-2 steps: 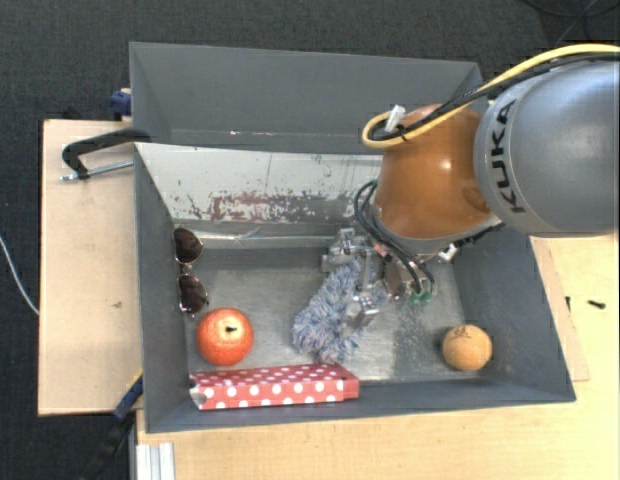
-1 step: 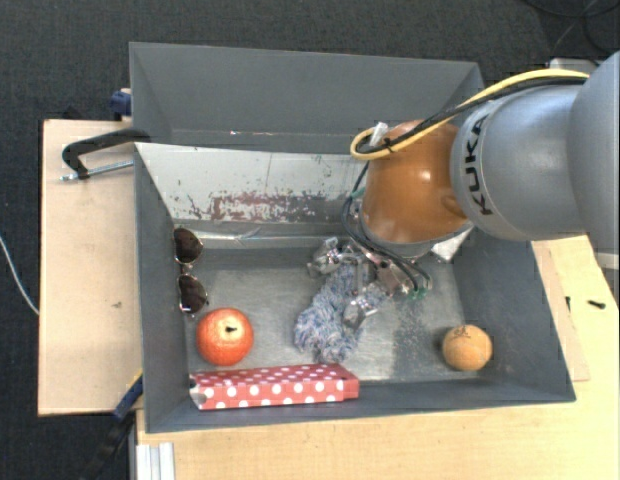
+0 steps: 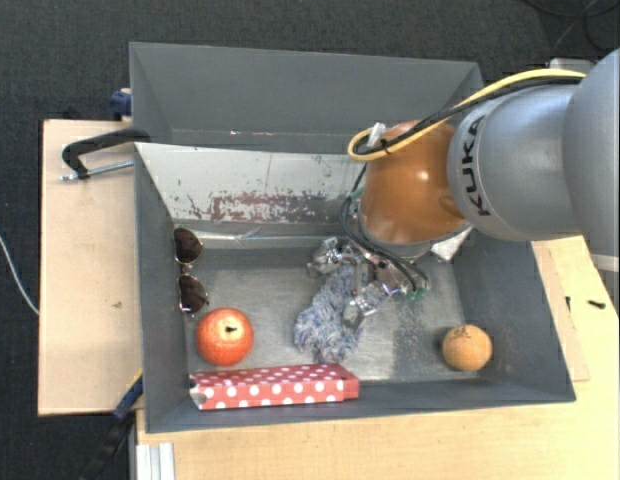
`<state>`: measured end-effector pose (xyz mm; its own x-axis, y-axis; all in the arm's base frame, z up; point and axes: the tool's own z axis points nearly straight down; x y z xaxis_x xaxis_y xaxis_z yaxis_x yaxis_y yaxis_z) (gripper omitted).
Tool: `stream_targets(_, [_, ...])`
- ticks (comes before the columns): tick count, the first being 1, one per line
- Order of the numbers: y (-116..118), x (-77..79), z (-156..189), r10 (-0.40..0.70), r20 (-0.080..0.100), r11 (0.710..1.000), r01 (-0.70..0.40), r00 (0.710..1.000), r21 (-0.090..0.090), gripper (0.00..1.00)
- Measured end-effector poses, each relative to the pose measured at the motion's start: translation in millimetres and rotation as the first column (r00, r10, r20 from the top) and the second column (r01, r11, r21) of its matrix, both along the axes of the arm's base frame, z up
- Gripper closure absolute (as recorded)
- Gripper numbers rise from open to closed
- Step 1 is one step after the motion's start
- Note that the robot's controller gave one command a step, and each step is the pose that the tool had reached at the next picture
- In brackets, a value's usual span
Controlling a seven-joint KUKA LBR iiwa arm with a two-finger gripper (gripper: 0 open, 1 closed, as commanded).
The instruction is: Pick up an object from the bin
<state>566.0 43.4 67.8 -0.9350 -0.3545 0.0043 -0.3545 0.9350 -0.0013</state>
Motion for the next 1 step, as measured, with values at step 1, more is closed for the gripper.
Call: stream_targets(1, [-1.3,1.7,3.5,0.004,0.003,1.0,-0.004,1.0,0.004,0.0])
